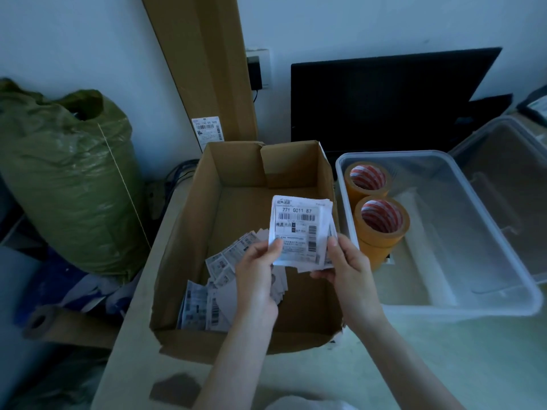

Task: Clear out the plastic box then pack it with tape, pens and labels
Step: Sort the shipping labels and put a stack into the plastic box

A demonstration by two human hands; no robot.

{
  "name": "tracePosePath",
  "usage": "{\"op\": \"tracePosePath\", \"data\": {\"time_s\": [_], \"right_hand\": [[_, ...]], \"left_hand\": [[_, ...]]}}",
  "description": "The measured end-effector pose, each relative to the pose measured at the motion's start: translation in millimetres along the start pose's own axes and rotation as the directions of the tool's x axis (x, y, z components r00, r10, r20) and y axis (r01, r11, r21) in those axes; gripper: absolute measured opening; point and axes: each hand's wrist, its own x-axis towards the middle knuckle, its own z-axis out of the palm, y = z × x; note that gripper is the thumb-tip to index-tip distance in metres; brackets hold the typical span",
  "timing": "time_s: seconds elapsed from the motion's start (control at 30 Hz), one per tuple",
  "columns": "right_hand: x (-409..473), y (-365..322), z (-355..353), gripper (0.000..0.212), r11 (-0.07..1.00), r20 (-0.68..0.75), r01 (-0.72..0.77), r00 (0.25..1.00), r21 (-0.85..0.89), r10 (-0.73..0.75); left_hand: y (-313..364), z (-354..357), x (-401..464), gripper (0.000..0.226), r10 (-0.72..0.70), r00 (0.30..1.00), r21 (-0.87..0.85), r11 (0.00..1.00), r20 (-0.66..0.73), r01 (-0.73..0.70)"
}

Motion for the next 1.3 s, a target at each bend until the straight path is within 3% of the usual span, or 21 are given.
{"op": "tracePosePath", "data": {"time_s": [0.3, 0.47, 0.6, 0.67, 0.7, 0.8, 0.9, 0.97, 1.1, 1.17, 1.3], "right_hand": [[0, 5, -1, 0.017, 0.999, 0.055, 0.003, 0.998, -0.053, 0.000], [1, 5, -6, 0.021, 0.998, 0.020, 0.017, 1.000, -0.060, -0.016], [3, 4, -15, 0.020, 0.999, -0.008, -0.016, 1.000, -0.045, 0.016], [3, 4, -18, 0.021, 0.999, -0.021, -0.034, 0.999, -0.026, 0.034], [3, 5, -20, 0.022, 0.999, -0.025, -0.043, 0.999, -0.016, 0.042], [2, 7, -21, 0.024, 0.998, -0.035, -0.060, 0.998, 0.008, 0.060], [-1, 9, -20, 0.025, 0.997, -0.030, -0.074, 0.997, 0.021, 0.074], [-3, 9, -20, 0.026, 0.996, -0.021, -0.078, 0.997, 0.031, 0.079], [-6, 9, -22, 0.025, 0.995, -0.040, -0.087, 0.995, 0.053, 0.089], [-7, 9, -23, 0.025, 0.994, -0.044, -0.091, 0.995, 0.065, 0.094], [-9, 10, -23, 0.024, 0.990, -0.048, -0.104, 0.993, 0.094, 0.109]], "left_hand": [[-3, 1, -4, 0.003, -0.151, 0.985, -0.089, 0.983, 0.079, 0.158], [-4, -2, -7, 0.007, -0.065, 0.988, 0.211, 0.977, 0.138, 0.035], [0, -22, 20, 0.020, 0.035, 0.978, 0.480, 0.867, 0.206, -0.132], [0, -37, 47, 0.026, 0.088, 0.974, 0.630, 0.750, 0.207, -0.202], [-4, -47, 64, 0.029, 0.094, 0.971, 0.733, 0.641, 0.220, -0.228], [-26, -70, 105, 0.051, 0.008, 0.962, 0.941, 0.205, 0.272, -0.268], [-52, -77, 117, 0.071, -0.170, 0.945, 0.907, -0.275, 0.280, -0.318], [-65, -74, 116, 0.074, -0.219, 0.932, 0.826, -0.436, 0.288, -0.357], [-78, -65, 113, 0.080, -0.187, 0.932, 0.700, -0.620, 0.309, -0.356], [-78, -64, 113, 0.072, -0.185, 0.931, 0.723, -0.588, 0.316, -0.362], [-66, -71, 118, 0.055, -0.283, 0.900, 0.806, -0.409, 0.333, -0.427]]}}
